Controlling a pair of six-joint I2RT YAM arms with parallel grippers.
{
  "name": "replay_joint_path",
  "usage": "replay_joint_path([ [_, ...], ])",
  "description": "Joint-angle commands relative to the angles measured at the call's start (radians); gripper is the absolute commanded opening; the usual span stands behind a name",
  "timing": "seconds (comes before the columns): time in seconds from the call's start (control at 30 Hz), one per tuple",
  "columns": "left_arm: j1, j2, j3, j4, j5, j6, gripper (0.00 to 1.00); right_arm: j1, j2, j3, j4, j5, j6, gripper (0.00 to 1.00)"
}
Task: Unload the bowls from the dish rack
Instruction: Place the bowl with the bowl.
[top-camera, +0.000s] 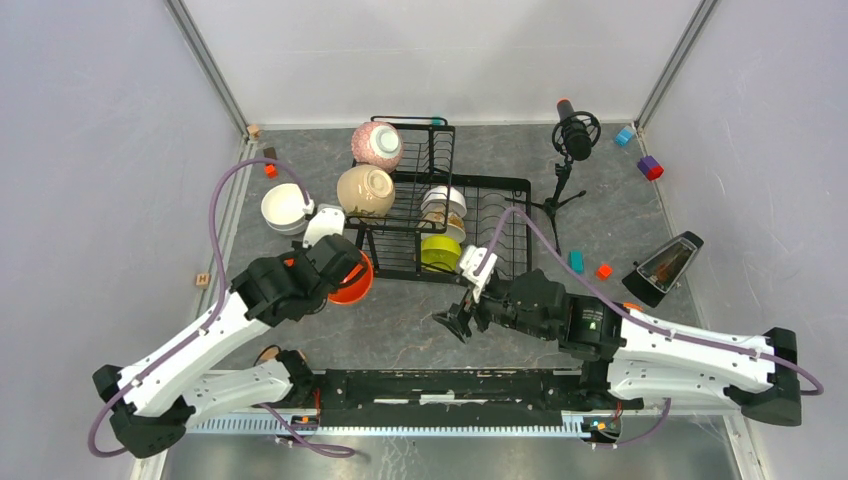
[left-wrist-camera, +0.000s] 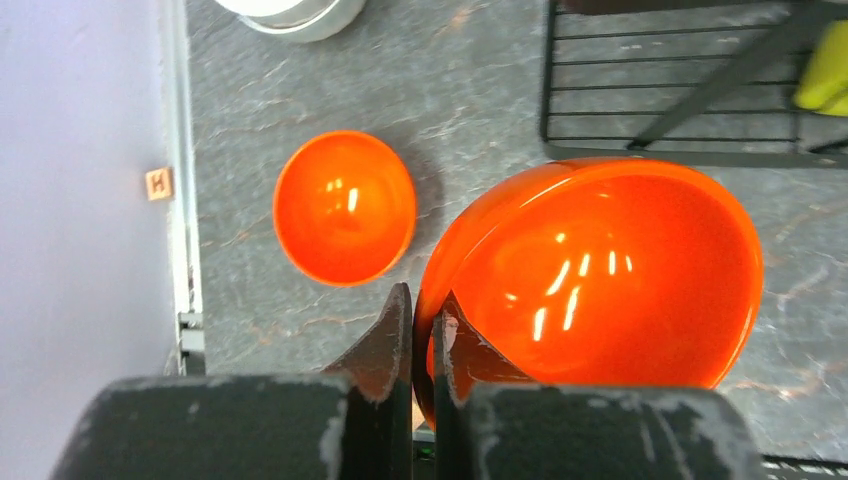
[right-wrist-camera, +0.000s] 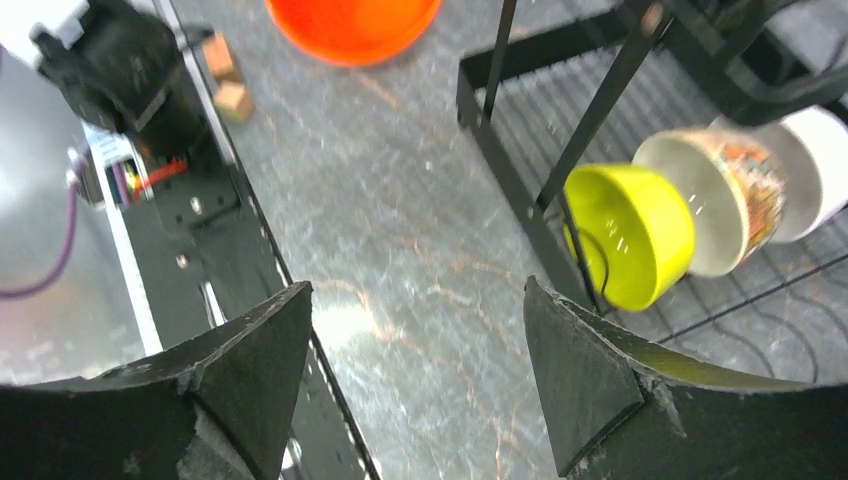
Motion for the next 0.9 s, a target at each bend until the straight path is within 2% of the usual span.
replay_joint_path([
  [0.0, 0.089, 0.002, 0.060, -0.062, -0.071, -0.055, 0.02, 0.004, -0.031, -0.086, 0.039, -0.016, -0.031, 0.82],
  [0.2, 0.208, -0.025, 0.059, -0.058, -0.074, -0.034, 0.02, 0.003, -0.073, -0.204, 0.085, 0.023, -0.006, 0.82],
  [0.33, 0.375, -0.008, 0.038, 0.018, 0.021, 0.003, 0.02, 0.003, -0.065, -0.276, 0.139, 0.098, 0.086, 0.80],
  [0.43, 0.482, -0.022, -0.012, 0.100, 0.093, -0.028, 0.02, 0.003, -0.066, -0.339, 0.209, 0.106, 0.145, 0.79],
  [0.5, 0.544, -0.037, -0.041, 0.118, 0.100, -0.096, 0.02, 0.004, -0.077, -0.373, 0.243, 0.098, 0.163, 0.79],
  [0.63, 0.593, -0.115, -0.154, 0.200, 0.122, -0.263, 0.02, 0.002, -0.104, -0.410, 0.243, 0.110, 0.198, 0.77],
  [0.73, 0.634, -0.106, -0.203, 0.238, 0.157, -0.382, 0.02, 0.004, -0.161, -0.464, 0.270, 0.133, 0.235, 0.77],
  [0.87, 0.671, -0.097, -0.228, 0.257, 0.138, -0.486, 0.02, 0.003, -0.215, -0.510, 0.281, 0.140, 0.258, 0.76],
])
